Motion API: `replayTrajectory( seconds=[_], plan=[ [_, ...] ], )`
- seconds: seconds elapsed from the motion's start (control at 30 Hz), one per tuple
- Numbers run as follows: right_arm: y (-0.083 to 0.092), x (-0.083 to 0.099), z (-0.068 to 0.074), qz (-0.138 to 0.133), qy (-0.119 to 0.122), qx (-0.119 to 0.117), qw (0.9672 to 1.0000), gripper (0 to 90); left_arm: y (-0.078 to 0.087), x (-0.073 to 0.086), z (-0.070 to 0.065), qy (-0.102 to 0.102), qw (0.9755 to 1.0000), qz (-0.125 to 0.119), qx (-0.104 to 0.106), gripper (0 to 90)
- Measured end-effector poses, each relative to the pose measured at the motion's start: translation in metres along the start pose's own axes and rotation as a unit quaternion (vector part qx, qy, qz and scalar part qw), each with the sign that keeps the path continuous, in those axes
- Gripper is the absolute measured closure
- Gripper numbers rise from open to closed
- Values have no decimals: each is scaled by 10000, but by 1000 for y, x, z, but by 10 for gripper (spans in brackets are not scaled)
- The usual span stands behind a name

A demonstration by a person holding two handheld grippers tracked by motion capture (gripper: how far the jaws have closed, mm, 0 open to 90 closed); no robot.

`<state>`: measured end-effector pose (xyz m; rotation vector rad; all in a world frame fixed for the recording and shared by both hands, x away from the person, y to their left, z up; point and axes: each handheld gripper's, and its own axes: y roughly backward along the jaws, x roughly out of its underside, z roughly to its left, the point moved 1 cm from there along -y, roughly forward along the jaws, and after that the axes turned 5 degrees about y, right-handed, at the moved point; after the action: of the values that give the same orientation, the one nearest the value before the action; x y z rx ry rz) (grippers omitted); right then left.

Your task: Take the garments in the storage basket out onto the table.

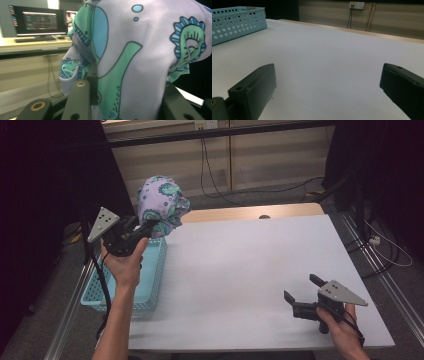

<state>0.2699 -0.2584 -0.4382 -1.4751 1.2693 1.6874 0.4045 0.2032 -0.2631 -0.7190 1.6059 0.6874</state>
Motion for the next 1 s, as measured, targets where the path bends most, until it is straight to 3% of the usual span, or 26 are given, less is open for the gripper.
replayTrajectory(
  seconds=[0.2,0.3,0.63,0.83,0.87,1.0],
  plan=[
    [0,0,1,-5,0,-10,10000,7,-10,3,-13,-123,9997,199,121,642],
    [0,0,0,0,2,-1,10000,7,-13,4,-16,-67,9996,213,151,642],
    [-2,0,0,19,-11,-18,10000,7,-33,7,-36,-188,9981,493,333,642],
    [-4,1,0,58,-2,-12,10000,7,-48,11,-44,-156,9965,662,490,641],
    [-6,1,0,66,-2,-13,10000,7,-53,13,-48,-235,9956,743,515,642],
    [-6,1,0,66,19,-21,10000,7,-56,18,-53,-219,9945,814,622,642]
  ],
)
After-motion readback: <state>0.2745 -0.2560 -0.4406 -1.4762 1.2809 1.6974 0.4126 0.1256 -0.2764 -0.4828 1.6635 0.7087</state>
